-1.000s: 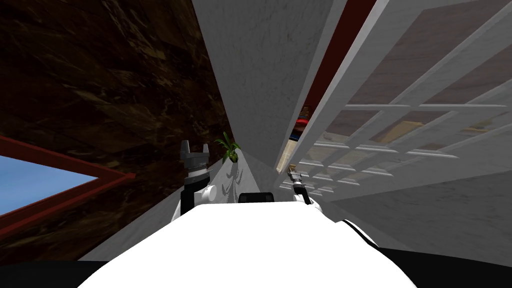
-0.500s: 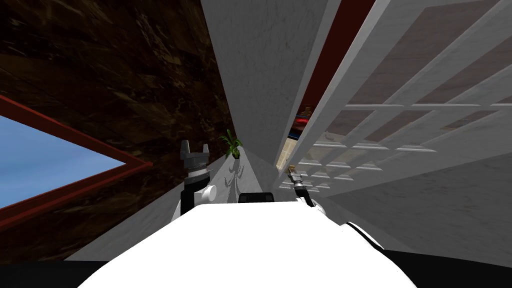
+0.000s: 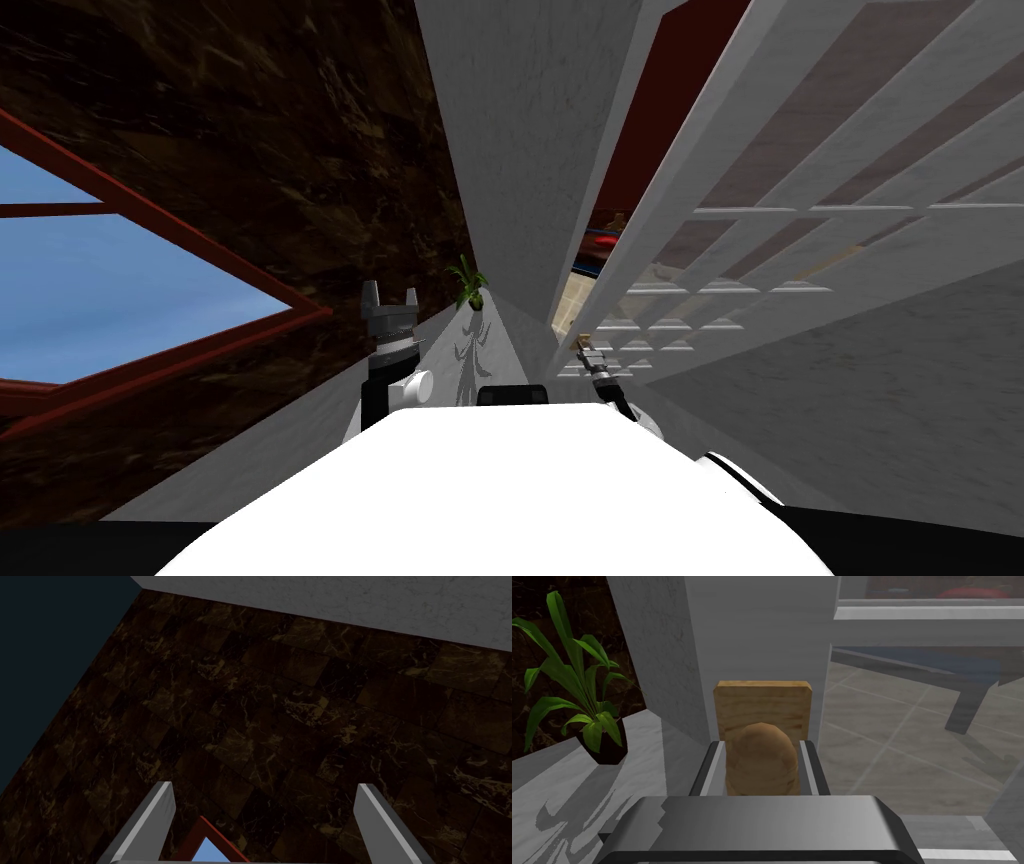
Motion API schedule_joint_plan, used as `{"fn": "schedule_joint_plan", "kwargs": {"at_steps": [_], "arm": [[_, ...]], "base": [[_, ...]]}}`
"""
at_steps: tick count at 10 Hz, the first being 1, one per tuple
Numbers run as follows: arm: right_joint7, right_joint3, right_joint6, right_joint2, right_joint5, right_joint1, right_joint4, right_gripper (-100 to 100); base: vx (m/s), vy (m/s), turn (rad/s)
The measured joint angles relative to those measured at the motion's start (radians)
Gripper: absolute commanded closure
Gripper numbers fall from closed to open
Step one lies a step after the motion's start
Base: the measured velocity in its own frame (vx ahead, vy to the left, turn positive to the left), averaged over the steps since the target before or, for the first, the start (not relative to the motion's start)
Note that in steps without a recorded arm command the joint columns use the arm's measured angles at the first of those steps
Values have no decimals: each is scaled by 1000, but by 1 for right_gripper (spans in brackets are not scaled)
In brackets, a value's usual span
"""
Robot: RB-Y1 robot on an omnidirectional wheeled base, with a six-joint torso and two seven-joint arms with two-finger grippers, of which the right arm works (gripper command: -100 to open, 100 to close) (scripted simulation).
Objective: Pull the door open
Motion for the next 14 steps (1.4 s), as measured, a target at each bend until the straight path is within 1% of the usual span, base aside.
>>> {"fn": "schedule_joint_plan", "kwargs": {"at_steps": [1, 2, 4, 5, 9, 10, 11, 12, 13, 14], "arm": [[-3, 4, -1, 0, 2, 3, 2, 100], [-6, 7, -3, -5, 3, 11, -2, 100], [-20, 15, -26, -15, 7, 12, 9, 100], [-29, 22, -42, -19, 11, 14, 19, 100], [-57, 48, -86, -40, 24, 31, 30, 100], [-65, 55, -99, -45, 27, 35, 37, 100], [-67, 57, -100, -44, 29, 37, 39, 100], [-67, 59, -108, -50, 28, 54, 30, 100], [-68, 62, -117, -54, 29, 63, 26, 100], [-75, 66, -141, -54, 31, 62, 48, 100]], "base": [[-128, -44, 124], [-171, -52, 153], [-192, -71, 141], [-203, -75, 137], [-222, -77, 150], [-104, -33, 39], [-109, -64, 207], [-114, -73, 165], [-111, -54, 165], [-124, -78, 185]]}}
